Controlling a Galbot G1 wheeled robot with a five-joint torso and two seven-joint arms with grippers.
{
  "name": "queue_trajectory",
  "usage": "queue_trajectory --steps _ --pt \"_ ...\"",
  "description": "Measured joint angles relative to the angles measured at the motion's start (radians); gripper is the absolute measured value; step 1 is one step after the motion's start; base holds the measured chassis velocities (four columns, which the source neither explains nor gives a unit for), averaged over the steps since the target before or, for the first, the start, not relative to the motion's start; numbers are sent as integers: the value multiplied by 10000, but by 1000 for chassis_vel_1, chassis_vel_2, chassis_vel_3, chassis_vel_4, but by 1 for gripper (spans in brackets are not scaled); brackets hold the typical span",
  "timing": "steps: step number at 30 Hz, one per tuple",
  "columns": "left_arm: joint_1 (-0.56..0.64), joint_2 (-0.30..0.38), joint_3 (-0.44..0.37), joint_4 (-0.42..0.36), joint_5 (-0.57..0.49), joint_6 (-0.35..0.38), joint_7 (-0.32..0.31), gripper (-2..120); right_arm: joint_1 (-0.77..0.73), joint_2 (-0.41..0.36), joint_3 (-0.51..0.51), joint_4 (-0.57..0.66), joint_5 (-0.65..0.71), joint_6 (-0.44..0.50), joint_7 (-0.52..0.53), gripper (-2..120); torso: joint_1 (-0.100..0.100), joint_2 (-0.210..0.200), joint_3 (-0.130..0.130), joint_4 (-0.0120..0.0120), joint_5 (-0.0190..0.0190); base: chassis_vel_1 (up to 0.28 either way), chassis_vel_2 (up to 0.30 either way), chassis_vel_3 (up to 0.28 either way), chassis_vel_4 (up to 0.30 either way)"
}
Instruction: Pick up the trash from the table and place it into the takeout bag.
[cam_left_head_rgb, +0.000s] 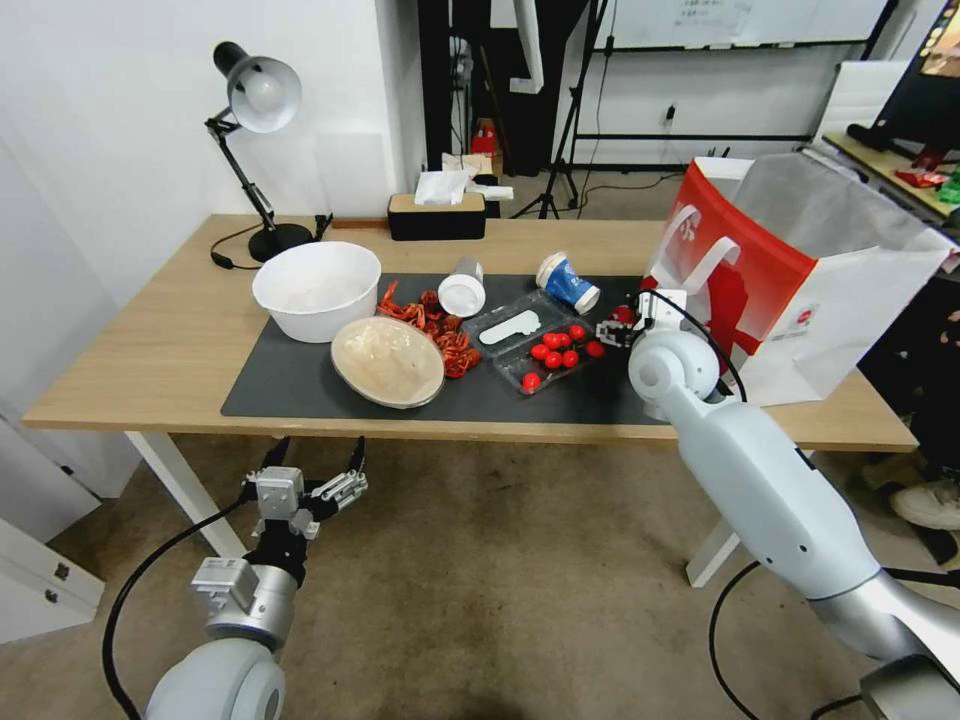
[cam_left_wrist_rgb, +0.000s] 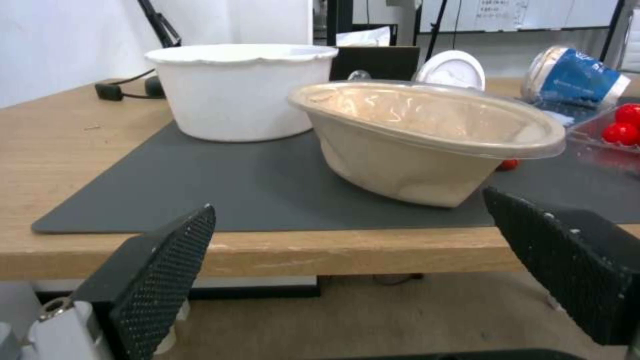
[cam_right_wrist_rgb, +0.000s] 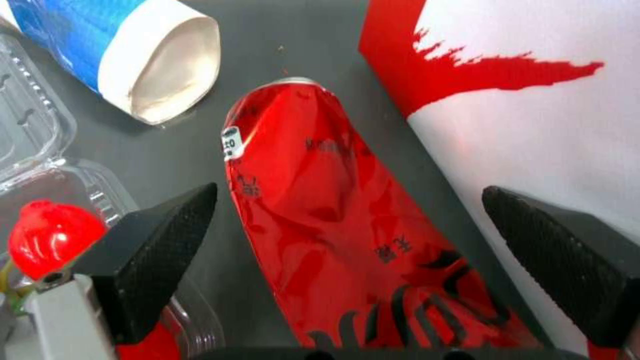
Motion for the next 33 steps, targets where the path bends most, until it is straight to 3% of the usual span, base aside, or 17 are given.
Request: queue_trajectory --steps 12,17,33 --pt "29 -20 12 -29 31 -9 -10 100 116 123 -34 -209 117 -6 99 99 0 -1 0 0 0 0 0 0 0" --pt "19 -23 25 -21 40 -20 -17 100 141 151 -34 -238 128 14 123 89 0 0 0 0 0 0 0 0 0" --pt "17 -33 52 26 125 -55 -40 100 154 236 -11 -257 171 255 161 30 0 0 0 0 0 0 0 0 0"
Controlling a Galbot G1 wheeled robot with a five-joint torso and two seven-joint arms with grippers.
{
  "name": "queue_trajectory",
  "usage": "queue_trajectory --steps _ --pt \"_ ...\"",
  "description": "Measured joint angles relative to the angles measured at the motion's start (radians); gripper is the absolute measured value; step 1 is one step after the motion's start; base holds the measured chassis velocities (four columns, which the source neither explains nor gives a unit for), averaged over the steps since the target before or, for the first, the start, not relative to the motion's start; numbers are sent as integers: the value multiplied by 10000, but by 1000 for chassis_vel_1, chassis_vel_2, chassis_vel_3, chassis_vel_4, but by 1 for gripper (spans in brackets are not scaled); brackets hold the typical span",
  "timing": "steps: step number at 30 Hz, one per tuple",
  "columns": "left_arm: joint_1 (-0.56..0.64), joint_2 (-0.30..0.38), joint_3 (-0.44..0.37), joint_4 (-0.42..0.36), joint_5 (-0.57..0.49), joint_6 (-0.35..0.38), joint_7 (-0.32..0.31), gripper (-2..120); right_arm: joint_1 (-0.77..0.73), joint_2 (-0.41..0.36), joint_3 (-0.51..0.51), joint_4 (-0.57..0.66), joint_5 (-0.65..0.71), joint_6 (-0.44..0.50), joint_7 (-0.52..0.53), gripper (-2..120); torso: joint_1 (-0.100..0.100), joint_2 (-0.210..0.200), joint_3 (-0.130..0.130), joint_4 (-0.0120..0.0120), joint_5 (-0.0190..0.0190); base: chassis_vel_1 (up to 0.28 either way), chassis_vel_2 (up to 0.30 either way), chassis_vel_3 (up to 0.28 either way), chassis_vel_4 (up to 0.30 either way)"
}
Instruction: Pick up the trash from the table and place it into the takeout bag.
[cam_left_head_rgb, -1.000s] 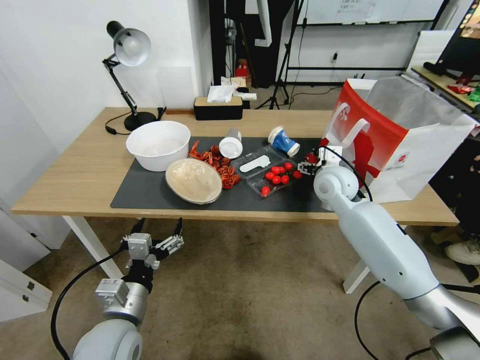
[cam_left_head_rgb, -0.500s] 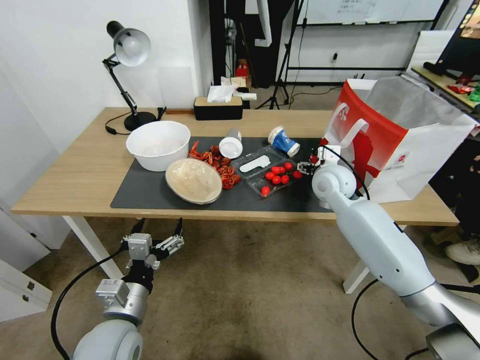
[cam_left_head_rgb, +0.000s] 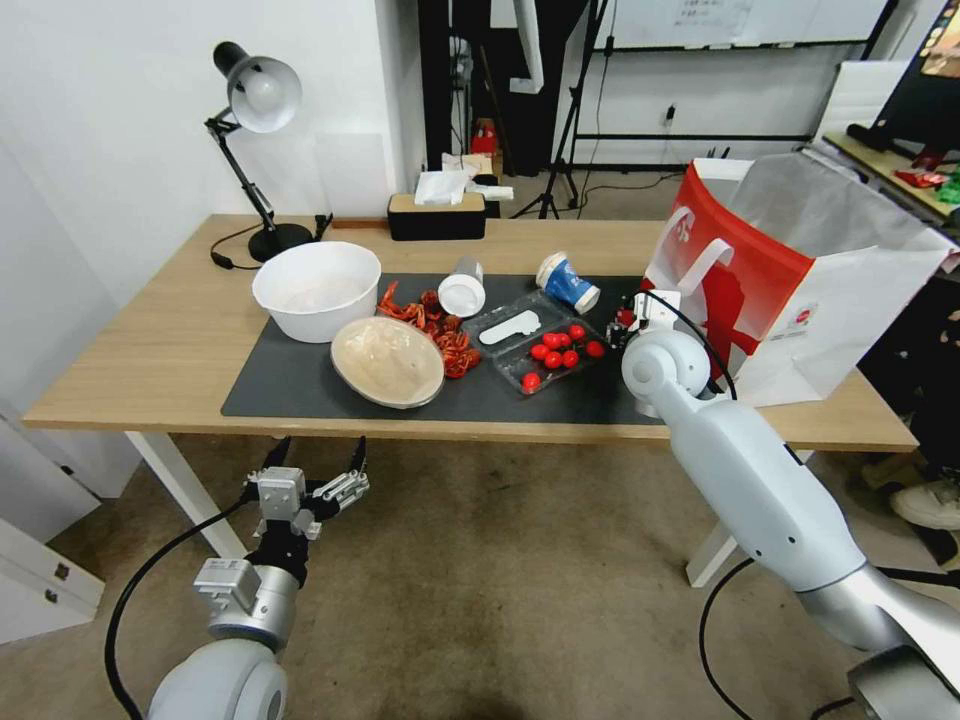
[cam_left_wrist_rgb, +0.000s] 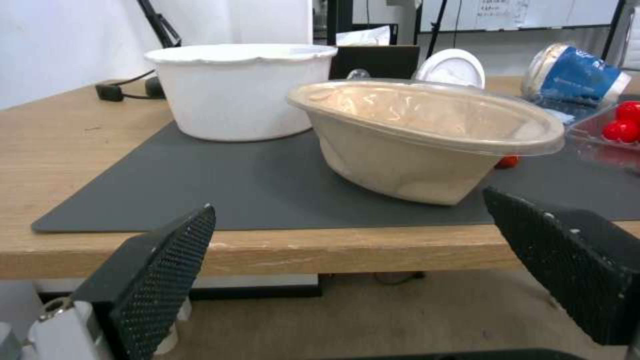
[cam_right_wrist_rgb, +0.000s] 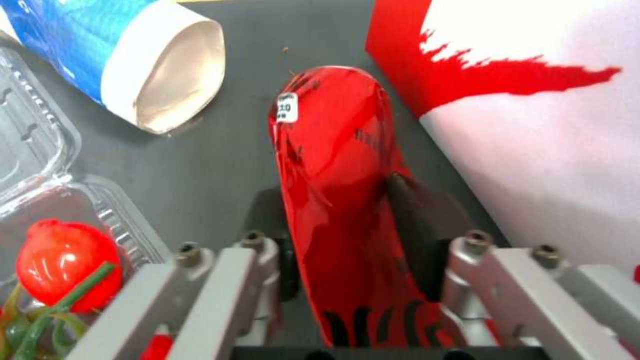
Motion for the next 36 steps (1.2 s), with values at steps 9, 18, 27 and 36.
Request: queue_trajectory --steps 9,18,27,36 --pt "20 -11 17 -36 53 -17 -22 100 -56 -25 85 215 25 269 17 0 0 0 0 0 -2 0 0 0 0" --pt "35 -12 15 -76 75 -32 -66 100 -143 -123 316 716 17 544 -152 0 0 -3 1 1 1 0 0 0 0" --pt "71 -18 -35 -168 77 -52 -117 100 -588 -729 862 2298 -468 1366 -1479 0 0 -2 0 1 -1 0 0 0 0" --pt "96 -84 30 -113 194 -204 -93 100 -2473 -1462 2062 4219 -2003 3148 -5048 0 0 -1 -1 0 0 0 0 0 0"
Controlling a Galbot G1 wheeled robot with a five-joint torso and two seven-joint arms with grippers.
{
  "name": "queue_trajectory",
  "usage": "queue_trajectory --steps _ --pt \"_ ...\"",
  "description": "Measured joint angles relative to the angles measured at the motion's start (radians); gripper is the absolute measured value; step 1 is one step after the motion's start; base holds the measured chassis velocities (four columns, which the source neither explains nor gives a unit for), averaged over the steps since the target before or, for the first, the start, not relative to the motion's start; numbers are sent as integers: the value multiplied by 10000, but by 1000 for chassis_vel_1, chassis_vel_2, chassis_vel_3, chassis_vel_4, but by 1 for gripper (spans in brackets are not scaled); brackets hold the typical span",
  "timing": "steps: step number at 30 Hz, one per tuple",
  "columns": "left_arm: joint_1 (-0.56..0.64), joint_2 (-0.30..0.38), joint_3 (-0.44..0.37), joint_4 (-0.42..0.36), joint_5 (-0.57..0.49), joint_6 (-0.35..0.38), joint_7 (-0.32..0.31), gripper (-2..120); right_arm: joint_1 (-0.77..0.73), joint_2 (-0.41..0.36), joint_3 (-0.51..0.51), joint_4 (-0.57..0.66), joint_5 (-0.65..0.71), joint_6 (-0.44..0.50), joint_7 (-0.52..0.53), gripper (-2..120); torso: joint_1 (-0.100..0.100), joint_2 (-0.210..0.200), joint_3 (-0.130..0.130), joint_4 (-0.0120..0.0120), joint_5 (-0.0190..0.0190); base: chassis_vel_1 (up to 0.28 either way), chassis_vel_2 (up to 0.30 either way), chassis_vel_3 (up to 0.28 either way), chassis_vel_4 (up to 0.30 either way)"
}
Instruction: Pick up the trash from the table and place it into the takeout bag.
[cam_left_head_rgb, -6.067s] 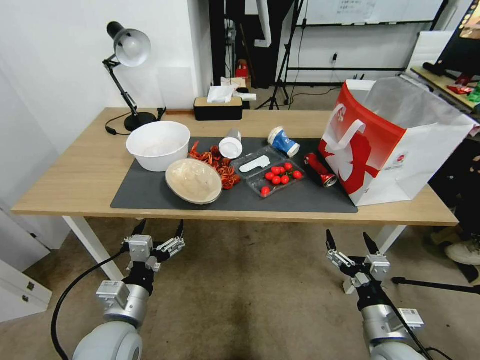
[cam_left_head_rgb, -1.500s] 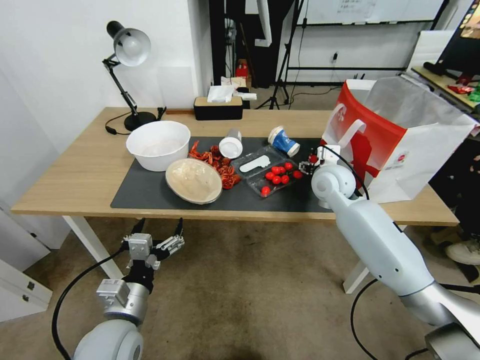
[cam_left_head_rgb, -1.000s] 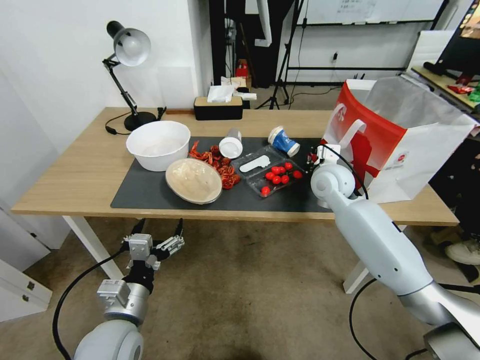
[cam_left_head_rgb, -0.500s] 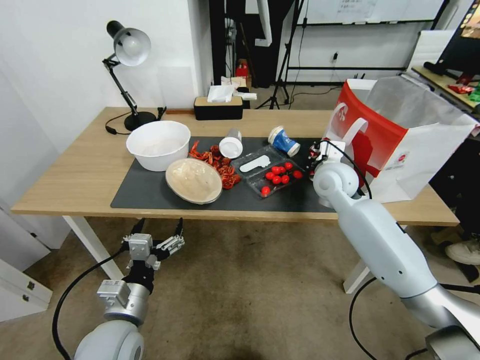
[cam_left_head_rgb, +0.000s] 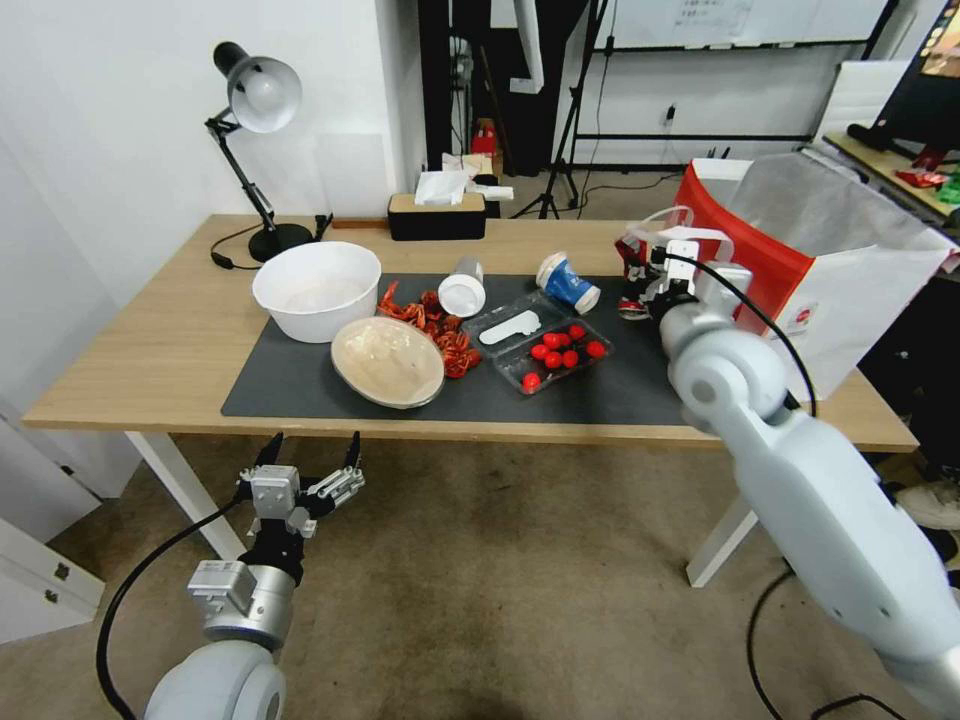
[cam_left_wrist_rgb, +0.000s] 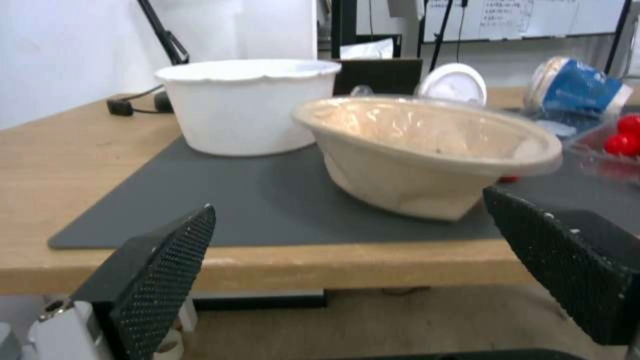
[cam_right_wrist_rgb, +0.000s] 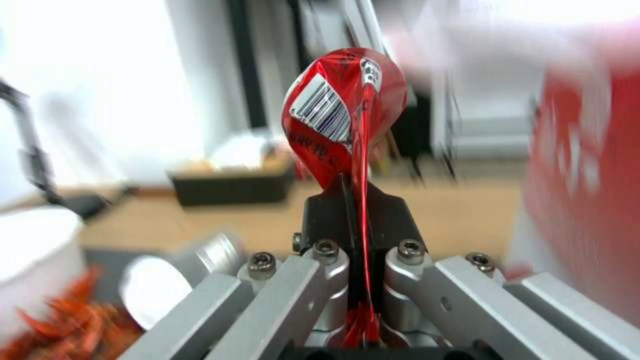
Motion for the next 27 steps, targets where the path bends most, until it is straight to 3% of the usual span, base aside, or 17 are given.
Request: queue_trajectory --steps 1,4,8,13,17,20,24,27 --pt "0 0 0 0 0 0 0 100 0 0 0 0 0 0 0 0 0 0 0 0 0 0 0 0 0" --pt "17 -30 48 53 44 -2 23 100 -595 27 450 60 -1456 1372 -1924 0 0 0 1 2 2 0 0 0 0" --pt "13 -38 52 68 48 -6 26 100 -783 109 953 413 -1968 2431 -2805 0 0 0 0 3 -1 0 0 0 0" --pt "31 -39 19 69 48 -23 18 100 -606 -115 1468 970 -1435 3003 -2781 0 0 0 0 2 0 0 0 0 0" --pt "33 -54 17 84 46 -41 15 100 -214 -620 2123 1320 -1223 3167 -1795 0 0 0 0 3 0 0 0 0 0" --pt "-7 -61 33 138 45 -51 13 100 25 -1087 2994 1031 -2043 2544 410 0 -1 1 0 -1 0 0 0 0 0" --pt "-47 -55 71 176 29 -53 13 100 80 -1364 3562 262 -2403 1859 1562 0 1 0 2 -2 7 0 0 0 0" --pt "-51 -54 79 187 24 -53 13 100 77 -1429 3673 108 -2356 1619 1746 0 1 0 2 -1 6 0 0 0 0"
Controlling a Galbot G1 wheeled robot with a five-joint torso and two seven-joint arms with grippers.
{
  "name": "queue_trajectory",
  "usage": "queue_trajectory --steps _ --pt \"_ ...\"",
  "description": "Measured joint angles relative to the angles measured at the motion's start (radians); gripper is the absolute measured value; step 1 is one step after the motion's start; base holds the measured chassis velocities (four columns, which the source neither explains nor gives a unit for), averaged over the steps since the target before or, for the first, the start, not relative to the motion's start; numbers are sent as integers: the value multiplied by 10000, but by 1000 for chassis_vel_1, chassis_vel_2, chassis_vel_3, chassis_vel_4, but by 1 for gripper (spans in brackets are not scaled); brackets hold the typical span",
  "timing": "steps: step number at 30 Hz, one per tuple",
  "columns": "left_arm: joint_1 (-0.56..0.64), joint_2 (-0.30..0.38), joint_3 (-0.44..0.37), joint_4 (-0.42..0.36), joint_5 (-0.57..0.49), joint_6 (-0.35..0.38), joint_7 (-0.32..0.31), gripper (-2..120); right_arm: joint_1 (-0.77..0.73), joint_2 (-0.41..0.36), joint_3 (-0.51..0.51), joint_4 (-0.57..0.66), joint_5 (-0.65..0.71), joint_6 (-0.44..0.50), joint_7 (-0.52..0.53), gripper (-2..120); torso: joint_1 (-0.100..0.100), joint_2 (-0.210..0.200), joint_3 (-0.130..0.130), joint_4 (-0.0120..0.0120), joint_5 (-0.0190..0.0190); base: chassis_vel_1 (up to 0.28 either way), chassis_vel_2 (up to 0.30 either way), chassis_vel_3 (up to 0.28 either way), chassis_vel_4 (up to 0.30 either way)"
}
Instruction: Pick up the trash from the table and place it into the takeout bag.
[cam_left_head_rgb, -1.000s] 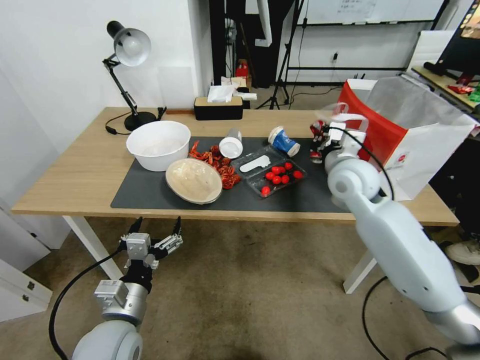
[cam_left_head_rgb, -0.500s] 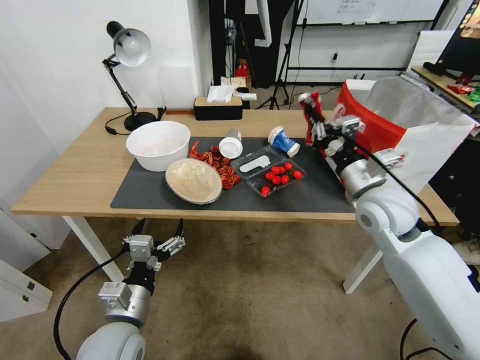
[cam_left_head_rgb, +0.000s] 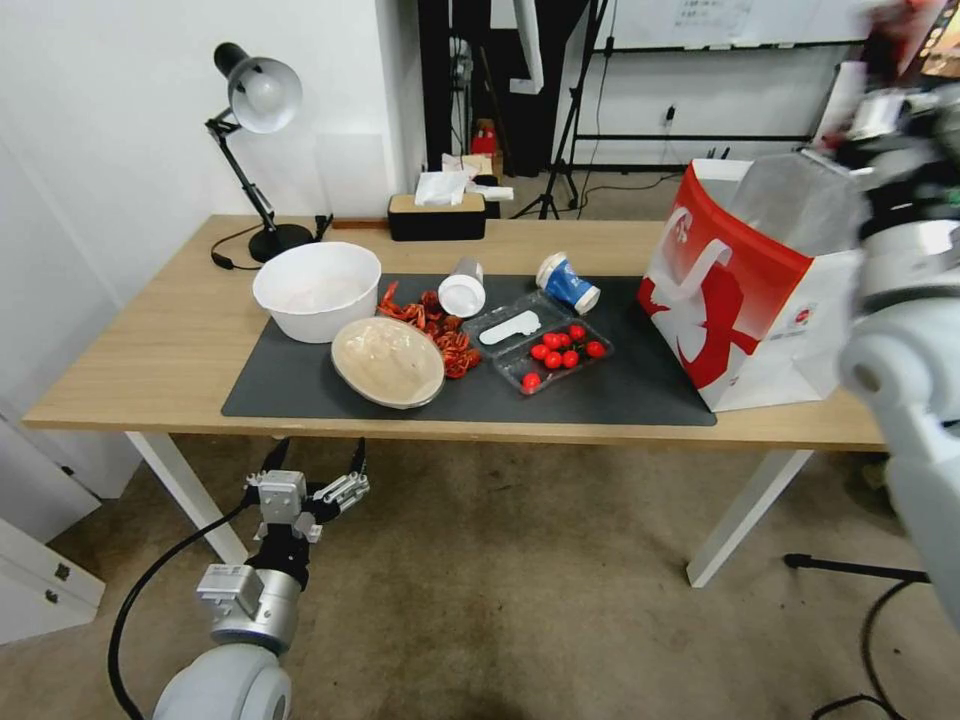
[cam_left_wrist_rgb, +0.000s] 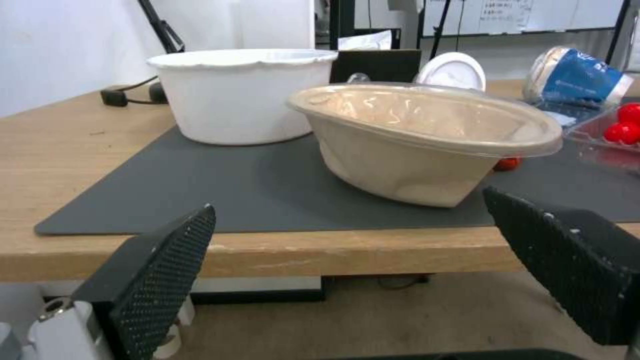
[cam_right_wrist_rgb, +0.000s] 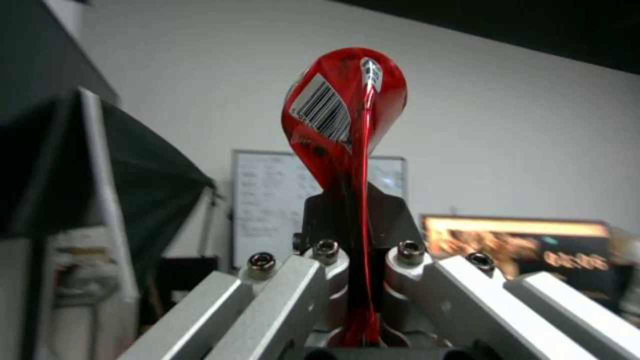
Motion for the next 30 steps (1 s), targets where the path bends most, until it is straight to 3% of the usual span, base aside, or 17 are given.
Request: queue_trajectory --steps 2,6,19,23,30 --pt "13 11 5 18 -3 -6 0 100 -89 -66 56 -276 303 -864 216 4 -1 0 -1 2 -2 0 0 0 0" --pt "29 23 -3 -4 -9 -8 1 100 -92 -6 -145 -649 432 -1190 134 18 0 0 -1 2 -3 0 0 0 0" --pt "74 22 -8 -59 -18 -42 -9 100 32 35 -502 -1104 725 -1381 -391 61 -1 0 -1 3 -6 0 0 0 0" --pt "75 22 -14 -102 -20 -44 -13 100 -61 -176 -351 -860 1218 -2021 -417 82 -1 0 -2 0 -5 0 0 0 0" --pt "113 39 -52 -203 -36 -45 -15 100 -61 -231 -318 -705 1486 -2146 -430 99 0 -1 -2 3 -6 0 0 0 0"
